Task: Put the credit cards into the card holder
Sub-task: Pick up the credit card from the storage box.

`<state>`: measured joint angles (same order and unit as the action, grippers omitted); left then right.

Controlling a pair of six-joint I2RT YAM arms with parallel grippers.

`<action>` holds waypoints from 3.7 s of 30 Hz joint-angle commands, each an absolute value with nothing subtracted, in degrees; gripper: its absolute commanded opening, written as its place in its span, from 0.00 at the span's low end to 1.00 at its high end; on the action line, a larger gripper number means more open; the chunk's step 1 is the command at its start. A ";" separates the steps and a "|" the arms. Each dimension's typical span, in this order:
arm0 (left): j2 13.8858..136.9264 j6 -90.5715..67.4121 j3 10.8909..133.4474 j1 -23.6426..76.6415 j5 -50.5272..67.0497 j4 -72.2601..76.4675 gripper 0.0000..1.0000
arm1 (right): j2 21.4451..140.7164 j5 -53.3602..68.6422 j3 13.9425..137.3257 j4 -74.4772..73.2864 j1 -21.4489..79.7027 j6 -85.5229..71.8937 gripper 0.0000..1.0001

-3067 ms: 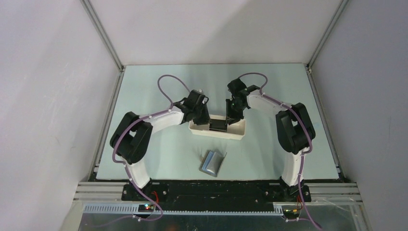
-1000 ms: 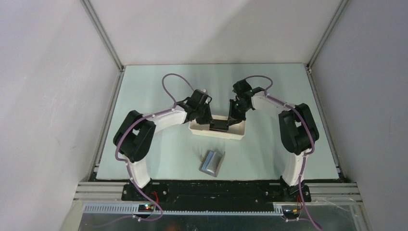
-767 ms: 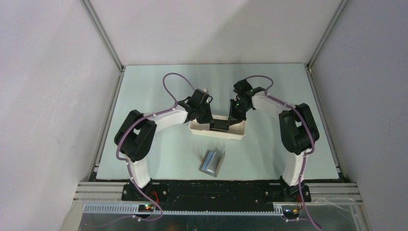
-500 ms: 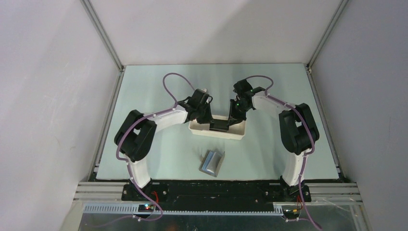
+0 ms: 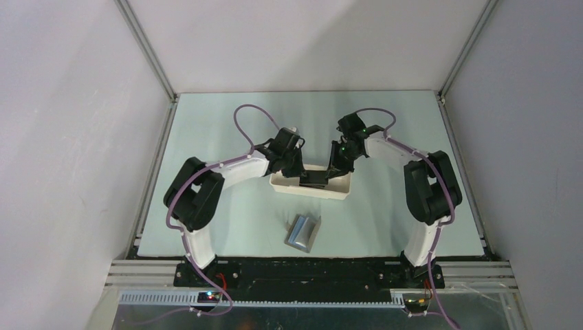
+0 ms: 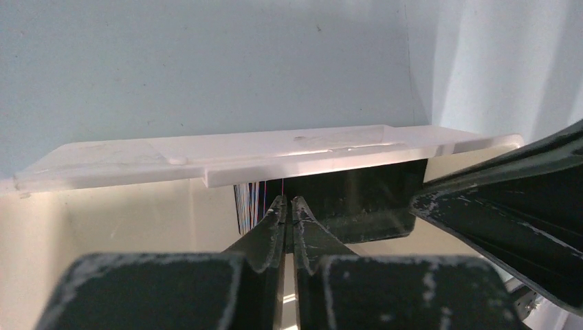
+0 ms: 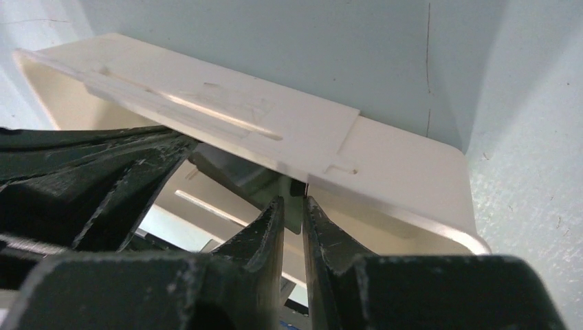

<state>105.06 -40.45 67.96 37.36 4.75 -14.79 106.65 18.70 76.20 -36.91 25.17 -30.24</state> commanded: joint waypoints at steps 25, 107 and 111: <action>106.11 -39.38 69.48 38.29 5.96 -14.51 0.06 | 104.60 16.36 76.34 -36.81 25.94 -30.24 0.30; 95.42 -37.71 63.86 37.57 4.24 -13.69 0.45 | 102.37 10.47 76.08 -36.91 27.80 -29.15 0.70; 91.33 -37.88 61.41 36.72 0.48 -13.79 0.49 | 102.64 7.80 77.19 -38.01 29.40 -29.18 0.76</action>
